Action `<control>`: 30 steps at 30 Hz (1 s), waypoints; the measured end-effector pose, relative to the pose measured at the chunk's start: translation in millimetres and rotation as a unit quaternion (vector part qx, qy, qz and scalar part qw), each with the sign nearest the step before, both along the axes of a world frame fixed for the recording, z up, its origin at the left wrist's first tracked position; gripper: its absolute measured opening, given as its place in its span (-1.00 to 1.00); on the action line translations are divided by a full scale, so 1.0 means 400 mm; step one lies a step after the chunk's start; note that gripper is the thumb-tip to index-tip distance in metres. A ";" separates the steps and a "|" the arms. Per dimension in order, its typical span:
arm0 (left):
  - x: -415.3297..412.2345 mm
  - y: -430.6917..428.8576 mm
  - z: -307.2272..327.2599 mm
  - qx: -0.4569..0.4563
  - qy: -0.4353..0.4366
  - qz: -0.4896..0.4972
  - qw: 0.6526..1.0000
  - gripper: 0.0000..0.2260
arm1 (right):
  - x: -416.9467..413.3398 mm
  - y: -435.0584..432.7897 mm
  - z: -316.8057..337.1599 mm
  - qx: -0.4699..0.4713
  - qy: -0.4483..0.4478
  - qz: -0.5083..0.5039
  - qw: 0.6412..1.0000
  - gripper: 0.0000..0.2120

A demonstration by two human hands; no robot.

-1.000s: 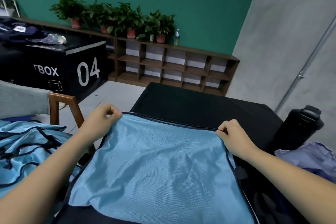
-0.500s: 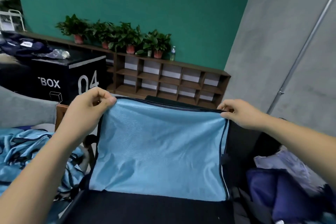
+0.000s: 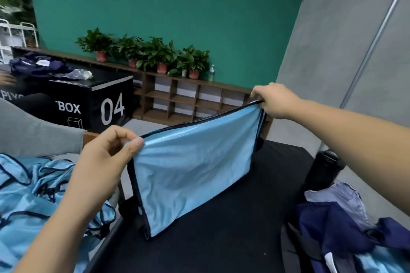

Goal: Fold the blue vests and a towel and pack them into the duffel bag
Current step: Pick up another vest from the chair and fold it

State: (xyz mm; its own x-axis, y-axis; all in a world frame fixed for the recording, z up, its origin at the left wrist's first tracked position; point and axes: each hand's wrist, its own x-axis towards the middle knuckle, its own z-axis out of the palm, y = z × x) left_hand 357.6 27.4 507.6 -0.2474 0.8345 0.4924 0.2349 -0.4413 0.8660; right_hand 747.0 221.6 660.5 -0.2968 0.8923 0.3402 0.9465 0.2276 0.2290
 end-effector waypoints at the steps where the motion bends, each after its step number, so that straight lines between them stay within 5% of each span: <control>1: -0.003 -0.009 -0.002 0.000 -0.009 0.007 1.000 -0.93 | -0.023 0.010 0.002 0.010 0.006 -0.001 1.000 -0.64; 9: -0.055 -0.031 0.035 0.053 -0.060 0.083 0.993 -0.93 | -0.210 0.097 -0.018 0.042 0.120 0.000 0.992 -0.64; 14: -0.030 -0.068 0.069 0.096 -0.049 0.037 0.994 -0.94 | -0.295 0.129 -0.041 0.077 0.217 0.014 0.973 -0.59; 20: 0.095 -0.074 0.033 0.007 0.075 -0.141 0.987 -0.91 | -0.236 0.134 -0.197 0.009 0.277 -0.014 0.961 -0.61; 30: 0.361 -0.076 -0.176 -0.078 0.278 -0.311 0.905 -0.81 | -0.006 0.063 -0.479 -0.066 0.267 -0.093 0.957 -0.64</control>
